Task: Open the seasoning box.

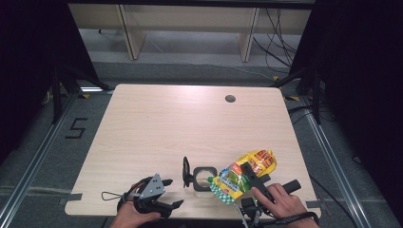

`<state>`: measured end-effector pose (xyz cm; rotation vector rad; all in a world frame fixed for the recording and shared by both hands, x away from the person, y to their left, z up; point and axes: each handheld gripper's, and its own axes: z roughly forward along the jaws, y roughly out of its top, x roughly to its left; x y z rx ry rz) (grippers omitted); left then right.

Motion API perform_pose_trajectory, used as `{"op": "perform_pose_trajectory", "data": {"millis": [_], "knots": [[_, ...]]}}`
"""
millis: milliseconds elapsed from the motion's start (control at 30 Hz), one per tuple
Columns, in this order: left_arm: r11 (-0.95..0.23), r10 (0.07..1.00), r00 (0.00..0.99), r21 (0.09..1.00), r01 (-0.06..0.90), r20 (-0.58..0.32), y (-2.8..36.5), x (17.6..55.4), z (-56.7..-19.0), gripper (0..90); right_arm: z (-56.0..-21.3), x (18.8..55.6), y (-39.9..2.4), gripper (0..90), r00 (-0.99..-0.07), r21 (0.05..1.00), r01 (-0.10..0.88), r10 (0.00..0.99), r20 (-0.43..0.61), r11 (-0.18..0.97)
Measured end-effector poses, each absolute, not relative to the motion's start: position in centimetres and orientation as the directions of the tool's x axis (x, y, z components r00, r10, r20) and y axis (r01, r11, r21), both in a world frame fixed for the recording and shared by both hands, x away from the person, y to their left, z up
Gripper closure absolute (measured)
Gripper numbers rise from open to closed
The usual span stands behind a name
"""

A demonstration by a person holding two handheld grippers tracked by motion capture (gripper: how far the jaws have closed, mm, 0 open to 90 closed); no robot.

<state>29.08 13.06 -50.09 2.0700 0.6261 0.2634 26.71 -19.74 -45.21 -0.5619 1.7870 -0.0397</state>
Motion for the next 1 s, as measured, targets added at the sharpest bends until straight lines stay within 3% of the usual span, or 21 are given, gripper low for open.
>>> {"op": "perform_pose_trajectory", "data": {"millis": [367,567,667,700,767,800,867,1000], "knots": [[-0.444,0.533,0.844,0.832,0.333,-0.054,13.08,29.12,-50.12,20.8,-45.23,26.52,-19.68,42.4,-0.155,-0.303,-0.343,-0.372,-0.915,0.889],[-0.448,0.531,0.846,0.831,0.33,-0.049,13.12,29.16,-50.09,20.8,-45.31,26.62,-19.69,42.4,-0.184,-0.305,-0.343,-0.382,-0.905,0.888],[-0.447,0.531,0.846,0.832,0.329,-0.049,13.11,29.15,-50.09,20.8,-45.28,26.55,-19.74,42.4,-0.148,-0.308,-0.344,-0.375,-0.915,0.887],[-0.445,0.532,0.845,0.831,0.334,-0.055,13.08,29.13,-50.11,20.8,-45.0,26.49,-19.72,42.4,-0.141,-0.359,-0.329,-0.421,-0.896,0.873],[-0.444,0.533,0.845,0.831,0.335,-0.055,13.07,29.13,-50.11,20.9,-45.29,26.55,-19.69,42.4,-0.163,-0.318,-0.345,-0.39,-0.906,0.883],[-0.446,0.534,0.843,0.83,0.335,-0.054,13.08,29.11,-50.1,20.9,-44.88,26.53,-19.62,42.4,-0.144,-0.377,-0.339,-0.444,-0.884,0.862],[-0.438,0.536,0.842,0.832,0.34,-0.062,13.01,29.08,-50.13,20.9,-44.84,26.54,-19.6,42.4,-0.14,-0.388,-0.342,-0.454,-0.88,0.856],[-0.454,0.531,0.846,0.826,0.333,-0.049,13.13,29.18,-50.11,20.9,-45.28,26.58,-19.7,42.4,-0.165,-0.314,-0.348,-0.388,-0.907,0.883]]}}
